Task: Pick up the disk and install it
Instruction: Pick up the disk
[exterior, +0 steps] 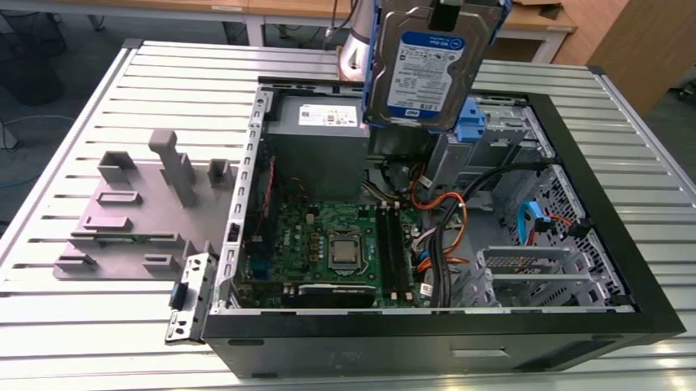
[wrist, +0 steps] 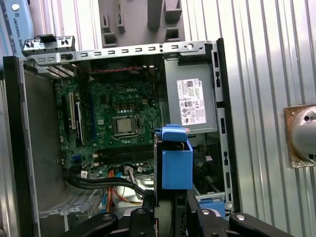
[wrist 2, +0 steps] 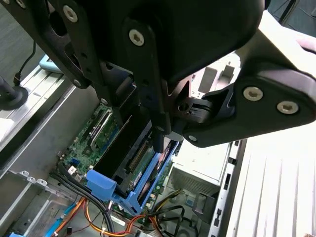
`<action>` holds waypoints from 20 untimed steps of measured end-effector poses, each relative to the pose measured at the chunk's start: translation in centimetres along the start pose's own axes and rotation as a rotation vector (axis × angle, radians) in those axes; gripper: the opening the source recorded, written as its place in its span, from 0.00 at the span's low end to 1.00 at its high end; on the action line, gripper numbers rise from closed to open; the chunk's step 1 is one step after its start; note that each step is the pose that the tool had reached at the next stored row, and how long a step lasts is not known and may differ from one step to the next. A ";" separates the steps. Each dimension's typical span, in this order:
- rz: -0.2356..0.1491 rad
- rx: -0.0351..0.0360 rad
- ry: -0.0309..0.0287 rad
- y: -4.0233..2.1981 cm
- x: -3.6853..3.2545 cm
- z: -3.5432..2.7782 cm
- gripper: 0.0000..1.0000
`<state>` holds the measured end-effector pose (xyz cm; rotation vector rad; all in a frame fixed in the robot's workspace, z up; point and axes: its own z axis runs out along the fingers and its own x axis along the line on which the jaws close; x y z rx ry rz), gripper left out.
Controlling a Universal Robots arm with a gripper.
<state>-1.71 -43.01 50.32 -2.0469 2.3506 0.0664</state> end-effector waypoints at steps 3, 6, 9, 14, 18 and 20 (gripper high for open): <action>0.005 0.0002 0.0000 -0.07 0.50 -0.02 0.35; 0.010 0.0005 -0.0001 -0.15 1.02 -0.04 0.35; 0.015 0.0007 -0.0001 -0.21 1.51 -0.06 0.35; 0.024 0.0011 -0.0004 -0.33 2.31 -0.09 0.35; 0.030 0.0014 -0.0004 -0.42 2.94 -0.12 0.35; 0.034 0.0016 -0.0006 -0.46 3.28 -0.13 0.35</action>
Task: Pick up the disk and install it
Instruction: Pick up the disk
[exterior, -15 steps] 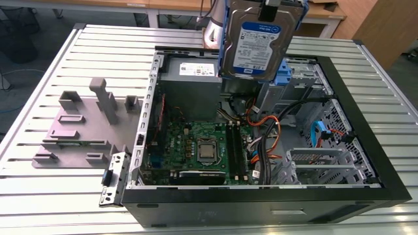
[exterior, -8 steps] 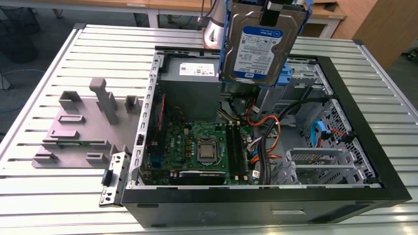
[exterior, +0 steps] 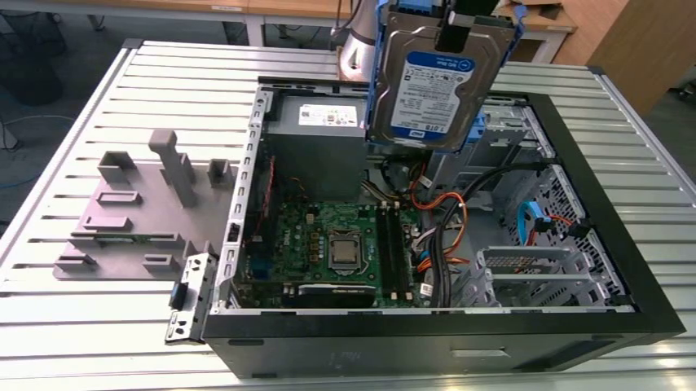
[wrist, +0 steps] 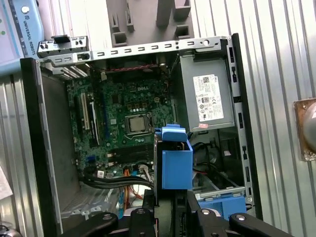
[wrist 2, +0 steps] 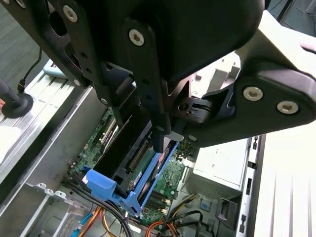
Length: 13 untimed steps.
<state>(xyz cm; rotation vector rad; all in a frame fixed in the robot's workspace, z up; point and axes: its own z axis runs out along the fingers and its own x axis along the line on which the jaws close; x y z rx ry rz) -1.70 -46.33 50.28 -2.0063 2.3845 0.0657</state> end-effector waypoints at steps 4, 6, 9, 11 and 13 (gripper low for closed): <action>0.007 0.0003 0.0000 -0.11 0.64 -0.02 0.35; 0.010 0.0005 -0.0001 -0.17 0.98 -0.03 0.35; 0.015 0.0007 -0.0003 -0.26 1.49 -0.04 0.35; 0.019 0.0009 -0.0004 -0.32 1.83 -0.04 0.35; 0.022 0.0010 -0.0002 -0.38 2.18 -0.06 0.35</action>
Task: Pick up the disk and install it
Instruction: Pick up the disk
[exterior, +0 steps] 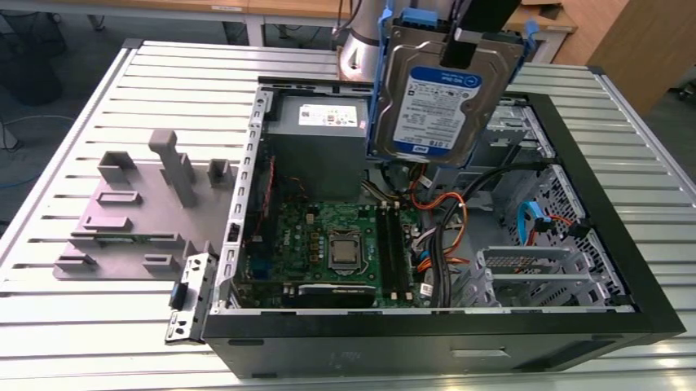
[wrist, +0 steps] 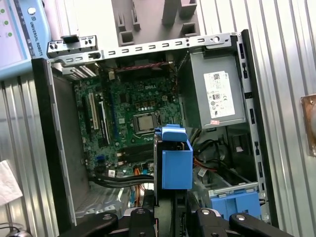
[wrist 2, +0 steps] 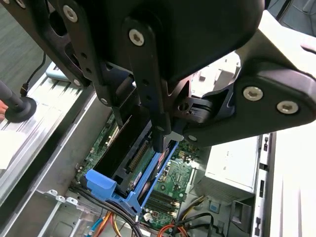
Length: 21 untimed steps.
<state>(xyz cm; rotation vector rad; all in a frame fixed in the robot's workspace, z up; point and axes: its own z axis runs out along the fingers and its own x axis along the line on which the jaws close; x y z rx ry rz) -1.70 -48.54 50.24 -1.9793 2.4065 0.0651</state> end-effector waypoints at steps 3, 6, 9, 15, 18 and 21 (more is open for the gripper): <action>0.005 0.0003 -0.0002 -0.10 0.51 0.00 0.35; 0.011 0.0005 -0.0003 -0.19 1.00 -0.01 0.35; 0.016 0.0007 -0.0004 -0.29 1.47 -0.01 0.35; 0.025 0.0011 -0.0005 -0.46 2.35 0.01 0.35; 0.029 0.0013 -0.0006 -0.54 2.78 0.02 0.35; 0.033 0.0015 -0.0007 -0.64 3.26 0.03 0.35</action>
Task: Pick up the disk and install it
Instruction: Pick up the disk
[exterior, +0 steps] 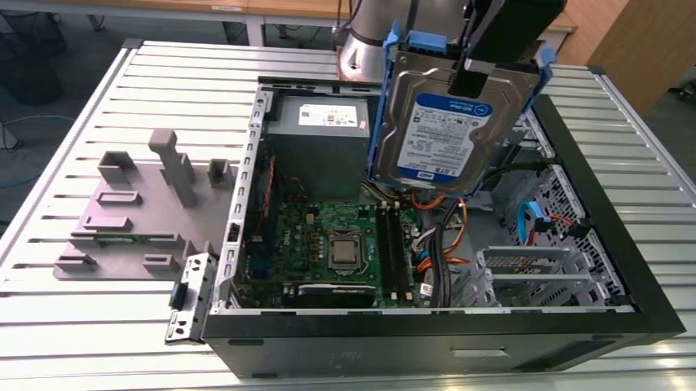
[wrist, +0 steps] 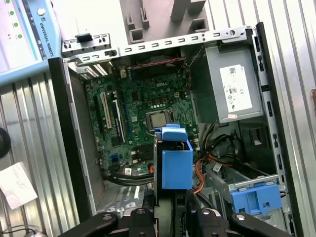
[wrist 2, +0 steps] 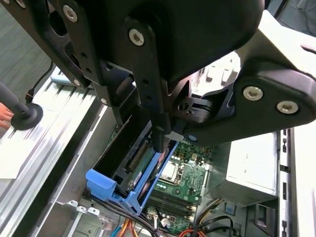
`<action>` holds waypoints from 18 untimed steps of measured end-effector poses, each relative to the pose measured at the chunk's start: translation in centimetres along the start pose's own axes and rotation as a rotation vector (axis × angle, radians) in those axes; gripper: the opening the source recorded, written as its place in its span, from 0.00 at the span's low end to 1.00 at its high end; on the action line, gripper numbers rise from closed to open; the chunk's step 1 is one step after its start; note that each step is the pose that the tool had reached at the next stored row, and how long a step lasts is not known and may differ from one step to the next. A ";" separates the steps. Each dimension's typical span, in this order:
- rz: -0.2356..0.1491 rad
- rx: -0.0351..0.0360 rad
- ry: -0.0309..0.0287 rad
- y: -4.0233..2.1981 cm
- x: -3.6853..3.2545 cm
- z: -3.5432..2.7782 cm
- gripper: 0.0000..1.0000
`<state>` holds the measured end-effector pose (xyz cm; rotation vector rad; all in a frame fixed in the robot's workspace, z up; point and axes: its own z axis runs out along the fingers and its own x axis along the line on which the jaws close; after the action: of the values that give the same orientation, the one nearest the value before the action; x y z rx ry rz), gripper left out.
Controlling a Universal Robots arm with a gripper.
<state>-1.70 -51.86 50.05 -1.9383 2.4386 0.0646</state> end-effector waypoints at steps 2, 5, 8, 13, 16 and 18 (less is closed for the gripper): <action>0.003 0.0001 -0.0001 -0.08 0.34 0.01 0.35; 0.009 0.0004 -0.0002 -0.20 0.84 0.03 0.35; 0.015 0.0007 -0.0002 -0.32 1.37 0.05 0.35; 0.027 0.0013 -0.0005 -0.50 2.16 0.08 0.35; 0.035 0.0016 -0.0006 -0.60 2.60 0.10 0.35; 0.042 0.0019 -0.0007 -0.68 2.96 0.13 0.35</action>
<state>-1.71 -54.89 49.77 -1.8864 2.4779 0.0637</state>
